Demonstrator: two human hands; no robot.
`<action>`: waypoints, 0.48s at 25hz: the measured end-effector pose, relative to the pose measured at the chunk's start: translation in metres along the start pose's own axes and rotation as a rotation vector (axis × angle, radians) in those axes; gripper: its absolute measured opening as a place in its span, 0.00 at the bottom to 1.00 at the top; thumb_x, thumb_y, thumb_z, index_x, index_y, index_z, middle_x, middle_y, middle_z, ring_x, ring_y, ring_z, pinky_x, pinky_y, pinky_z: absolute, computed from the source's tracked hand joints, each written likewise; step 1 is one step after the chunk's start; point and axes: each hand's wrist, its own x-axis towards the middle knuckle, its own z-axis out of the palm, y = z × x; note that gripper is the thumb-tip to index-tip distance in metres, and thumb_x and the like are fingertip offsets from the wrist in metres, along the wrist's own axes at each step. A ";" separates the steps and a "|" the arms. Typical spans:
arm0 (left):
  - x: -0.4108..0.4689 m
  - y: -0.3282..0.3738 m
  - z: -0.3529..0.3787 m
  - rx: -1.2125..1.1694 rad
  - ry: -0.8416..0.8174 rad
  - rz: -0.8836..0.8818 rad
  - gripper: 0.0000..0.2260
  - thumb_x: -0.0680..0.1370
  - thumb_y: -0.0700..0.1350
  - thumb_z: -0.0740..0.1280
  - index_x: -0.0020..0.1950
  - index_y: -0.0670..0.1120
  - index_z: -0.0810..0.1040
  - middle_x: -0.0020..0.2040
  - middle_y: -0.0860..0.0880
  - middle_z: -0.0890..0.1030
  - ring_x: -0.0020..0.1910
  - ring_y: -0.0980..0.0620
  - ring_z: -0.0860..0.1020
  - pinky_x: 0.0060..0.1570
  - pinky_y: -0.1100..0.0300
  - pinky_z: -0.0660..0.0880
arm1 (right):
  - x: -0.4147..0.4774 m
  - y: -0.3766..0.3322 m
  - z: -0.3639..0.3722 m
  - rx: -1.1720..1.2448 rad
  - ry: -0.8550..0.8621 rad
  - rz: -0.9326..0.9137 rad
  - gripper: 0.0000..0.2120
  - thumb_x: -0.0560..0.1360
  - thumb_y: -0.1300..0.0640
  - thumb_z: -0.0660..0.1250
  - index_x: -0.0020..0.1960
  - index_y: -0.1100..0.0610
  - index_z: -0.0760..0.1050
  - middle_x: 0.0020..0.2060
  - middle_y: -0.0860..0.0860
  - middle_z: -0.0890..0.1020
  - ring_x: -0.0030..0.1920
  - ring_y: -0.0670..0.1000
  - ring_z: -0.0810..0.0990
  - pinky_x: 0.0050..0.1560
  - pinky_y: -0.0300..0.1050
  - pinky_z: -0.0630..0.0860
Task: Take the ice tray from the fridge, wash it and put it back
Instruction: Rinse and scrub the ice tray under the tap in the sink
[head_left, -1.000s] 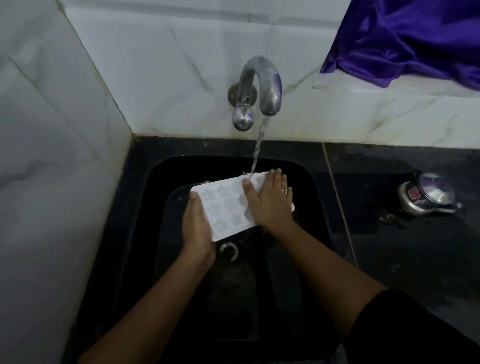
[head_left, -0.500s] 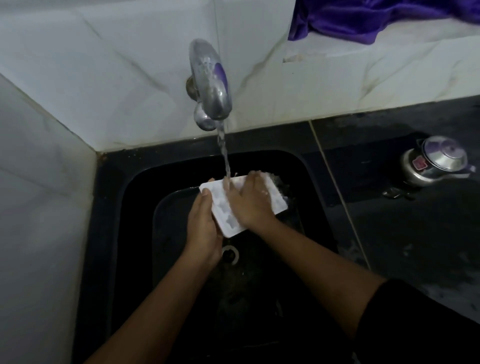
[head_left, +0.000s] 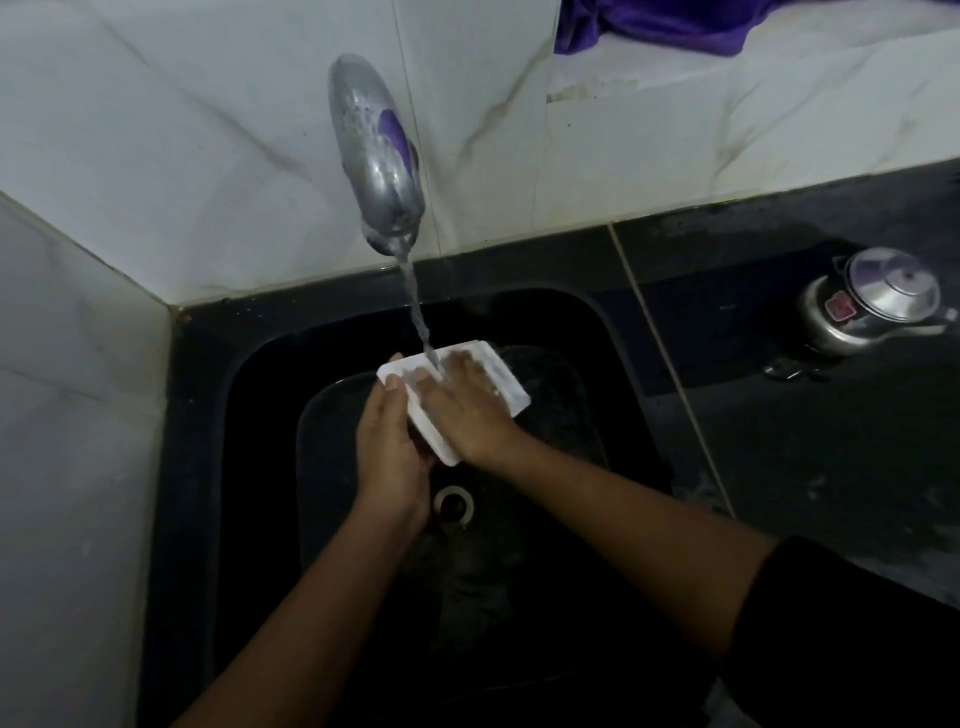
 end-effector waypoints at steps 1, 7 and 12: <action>-0.006 0.000 0.004 0.031 -0.014 0.013 0.19 0.88 0.52 0.58 0.74 0.44 0.77 0.64 0.41 0.85 0.64 0.41 0.84 0.57 0.49 0.83 | 0.012 0.002 -0.011 0.018 0.062 0.067 0.36 0.85 0.38 0.52 0.84 0.58 0.50 0.83 0.62 0.53 0.83 0.62 0.52 0.82 0.59 0.51; -0.007 0.005 0.001 -0.013 0.029 0.047 0.19 0.88 0.51 0.58 0.76 0.45 0.75 0.65 0.42 0.84 0.64 0.44 0.84 0.59 0.51 0.82 | -0.018 -0.015 0.001 0.048 0.013 0.027 0.39 0.85 0.36 0.50 0.85 0.61 0.47 0.84 0.57 0.49 0.84 0.59 0.45 0.83 0.58 0.44; -0.021 0.009 -0.011 -0.051 -0.002 0.032 0.19 0.89 0.52 0.57 0.76 0.48 0.75 0.67 0.44 0.84 0.66 0.44 0.83 0.65 0.45 0.78 | 0.014 0.004 -0.020 -0.168 0.081 0.019 0.35 0.86 0.39 0.51 0.85 0.55 0.46 0.84 0.58 0.45 0.84 0.60 0.44 0.82 0.60 0.44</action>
